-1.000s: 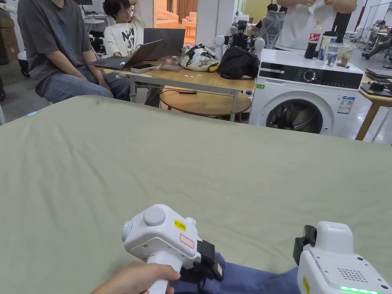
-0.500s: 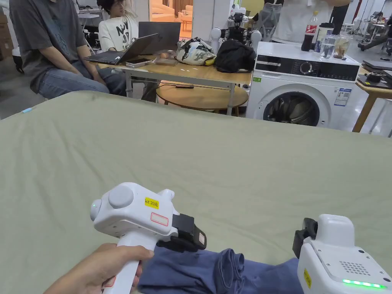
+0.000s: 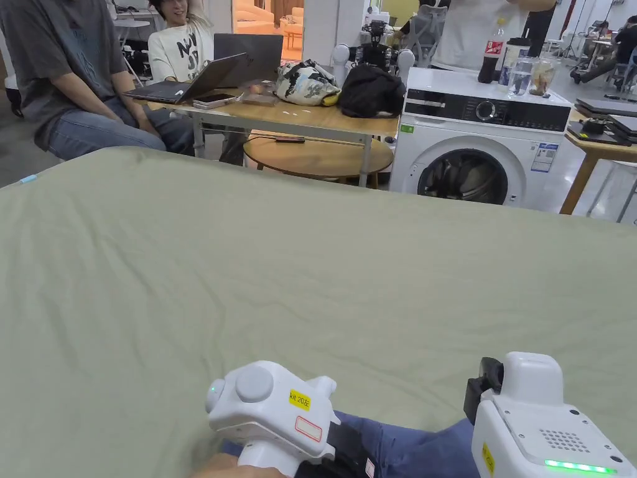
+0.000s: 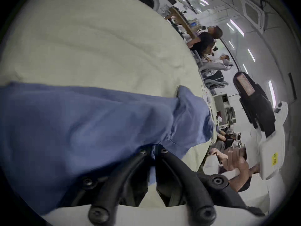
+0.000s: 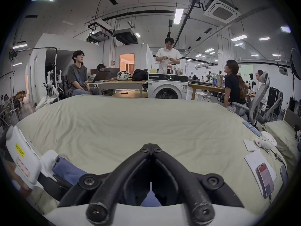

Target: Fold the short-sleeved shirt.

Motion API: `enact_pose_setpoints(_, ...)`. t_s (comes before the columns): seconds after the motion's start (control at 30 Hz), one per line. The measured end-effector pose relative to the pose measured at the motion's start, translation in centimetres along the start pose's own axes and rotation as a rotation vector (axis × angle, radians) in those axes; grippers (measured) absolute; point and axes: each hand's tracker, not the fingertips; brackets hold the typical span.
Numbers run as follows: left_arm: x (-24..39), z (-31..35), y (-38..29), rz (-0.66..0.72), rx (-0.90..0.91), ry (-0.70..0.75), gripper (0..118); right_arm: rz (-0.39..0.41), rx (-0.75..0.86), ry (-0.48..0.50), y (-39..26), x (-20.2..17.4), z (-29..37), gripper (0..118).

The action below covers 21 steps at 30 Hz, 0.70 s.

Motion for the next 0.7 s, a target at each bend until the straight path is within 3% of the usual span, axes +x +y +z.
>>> enact_pose_setpoints(0.07, -0.7, 0.0, -0.3, 0.065, 0.022, -0.052, 0, -0.006, -0.003, -0.001, 0.0, 0.2, 0.0, 0)
enact_pose_setpoints(0.3, -0.4, 2.0, -0.1, 0.05, 0.006, -0.086, 2, -0.02, 0.01, -0.02, -0.5, 0.5, -0.1, 0)
enact_pose_setpoints(0.37, -0.2, 4.0, -0.1, 0.045, 0.051, -0.088, 12, -0.026, 0.021, -0.028, -0.5, 0.6, -0.1, 0)
enact_pose_setpoints(0.53, -2.3, 11.8, 0.3, 0.039, 0.239, -0.128, 58, -0.042, 0.048, -0.034, -0.4, 0.7, -0.3, 0)
enact_pose_setpoints(0.6, -3.6, 14.3, 0.2, 0.036, 0.291, -0.08, 65, -0.042, 0.047, -0.03, -0.2, 0.7, -0.4, 0)
enact_pose_setpoints(0.7, -6.5, 17.2, -0.5, 0.086, 0.316, 0.024, 66, -0.041, 0.051, -0.027, 0.1, 0.6, -0.3, 0)
